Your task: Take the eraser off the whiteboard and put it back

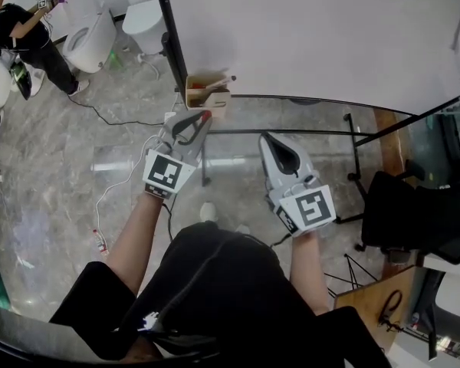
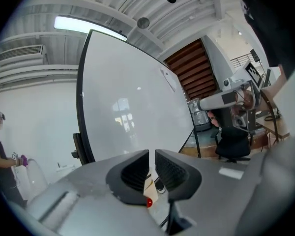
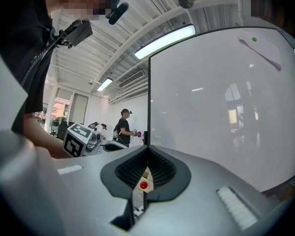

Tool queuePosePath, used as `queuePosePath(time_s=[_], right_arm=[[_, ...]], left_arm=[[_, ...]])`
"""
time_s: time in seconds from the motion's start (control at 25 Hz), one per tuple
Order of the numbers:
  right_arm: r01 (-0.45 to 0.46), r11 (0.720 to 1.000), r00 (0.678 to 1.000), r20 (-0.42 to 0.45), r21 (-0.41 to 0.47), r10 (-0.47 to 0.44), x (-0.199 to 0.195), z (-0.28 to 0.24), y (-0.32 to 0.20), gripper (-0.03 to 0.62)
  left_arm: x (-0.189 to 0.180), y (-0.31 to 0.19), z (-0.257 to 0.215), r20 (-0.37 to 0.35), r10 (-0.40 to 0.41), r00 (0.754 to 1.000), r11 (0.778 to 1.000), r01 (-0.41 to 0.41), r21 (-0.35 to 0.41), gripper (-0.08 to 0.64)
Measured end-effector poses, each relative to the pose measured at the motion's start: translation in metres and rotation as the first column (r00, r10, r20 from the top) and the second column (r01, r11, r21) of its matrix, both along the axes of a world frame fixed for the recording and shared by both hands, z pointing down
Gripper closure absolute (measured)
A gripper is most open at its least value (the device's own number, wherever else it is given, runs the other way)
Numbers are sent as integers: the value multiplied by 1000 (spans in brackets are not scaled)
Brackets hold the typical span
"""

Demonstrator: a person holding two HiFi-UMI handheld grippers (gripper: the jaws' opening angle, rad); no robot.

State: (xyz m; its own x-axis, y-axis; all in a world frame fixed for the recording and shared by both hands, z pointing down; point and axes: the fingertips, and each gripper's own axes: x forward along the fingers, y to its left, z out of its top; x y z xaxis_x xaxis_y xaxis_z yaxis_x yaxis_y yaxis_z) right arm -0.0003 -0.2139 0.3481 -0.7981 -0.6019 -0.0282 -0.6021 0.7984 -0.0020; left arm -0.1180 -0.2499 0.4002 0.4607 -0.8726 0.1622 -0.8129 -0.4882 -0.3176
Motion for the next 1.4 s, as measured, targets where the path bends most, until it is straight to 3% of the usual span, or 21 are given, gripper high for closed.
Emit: queuePosePath(time_s=[0.36,0.64,1.4], right_arm=[[49,999,999,10,17,-49,2,-7,11,583],[63,998,998,6,19,-63,10,-8,15,583],[105,994,994,2,35,-105,19,-11,36,583]], left_arm=[[-4,24,-32,-170,-78,982,996,83,27,555],[-1,40,-45,-237,-96,967,994,106,30,555],[12,76,-47,-239,-131,962,990,140,23,555]])
